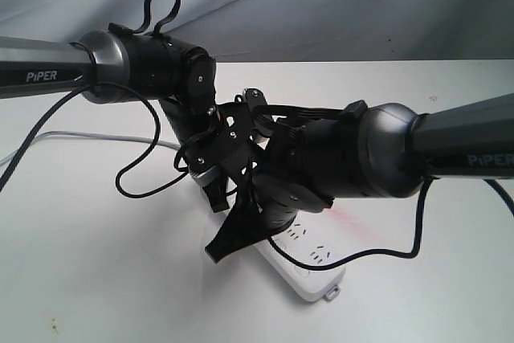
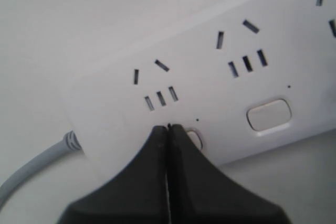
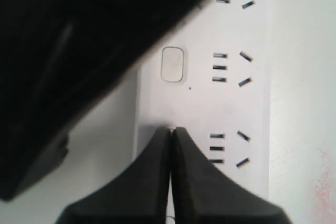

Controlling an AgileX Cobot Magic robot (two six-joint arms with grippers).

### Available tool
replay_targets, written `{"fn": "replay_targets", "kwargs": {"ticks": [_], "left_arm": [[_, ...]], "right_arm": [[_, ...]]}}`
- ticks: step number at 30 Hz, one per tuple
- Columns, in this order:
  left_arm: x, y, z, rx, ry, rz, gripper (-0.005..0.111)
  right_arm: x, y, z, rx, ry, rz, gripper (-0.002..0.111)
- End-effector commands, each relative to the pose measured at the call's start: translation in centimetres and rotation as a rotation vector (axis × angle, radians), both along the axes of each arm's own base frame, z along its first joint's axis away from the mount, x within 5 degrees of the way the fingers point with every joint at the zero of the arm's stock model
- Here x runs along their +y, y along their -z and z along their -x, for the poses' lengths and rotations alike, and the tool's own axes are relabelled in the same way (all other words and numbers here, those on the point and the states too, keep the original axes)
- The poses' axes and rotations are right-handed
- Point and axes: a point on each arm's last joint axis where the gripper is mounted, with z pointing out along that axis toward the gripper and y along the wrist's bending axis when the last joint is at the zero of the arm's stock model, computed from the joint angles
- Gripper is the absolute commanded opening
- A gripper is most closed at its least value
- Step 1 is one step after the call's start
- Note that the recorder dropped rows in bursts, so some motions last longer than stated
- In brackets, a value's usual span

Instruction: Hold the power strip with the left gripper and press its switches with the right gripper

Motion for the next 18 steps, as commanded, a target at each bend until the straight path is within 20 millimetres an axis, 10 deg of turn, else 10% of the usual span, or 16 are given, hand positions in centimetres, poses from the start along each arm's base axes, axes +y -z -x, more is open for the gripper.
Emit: {"fn": "replay_targets", "kwargs": {"ticks": [1, 18], "left_arm": [[0.1, 1.2, 0.9, 0.078, -0.011, -0.025, 0.000], [0.2, 1.2, 0.9, 0.082, -0.011, -0.028, 0.000]], "right_arm": [[-0.3, 2.3, 0.1, 0.051, 0.020, 0.078, 0.000], [-0.7, 6.1, 1.1, 0.198, 0.035, 0.176, 0.000]]}}
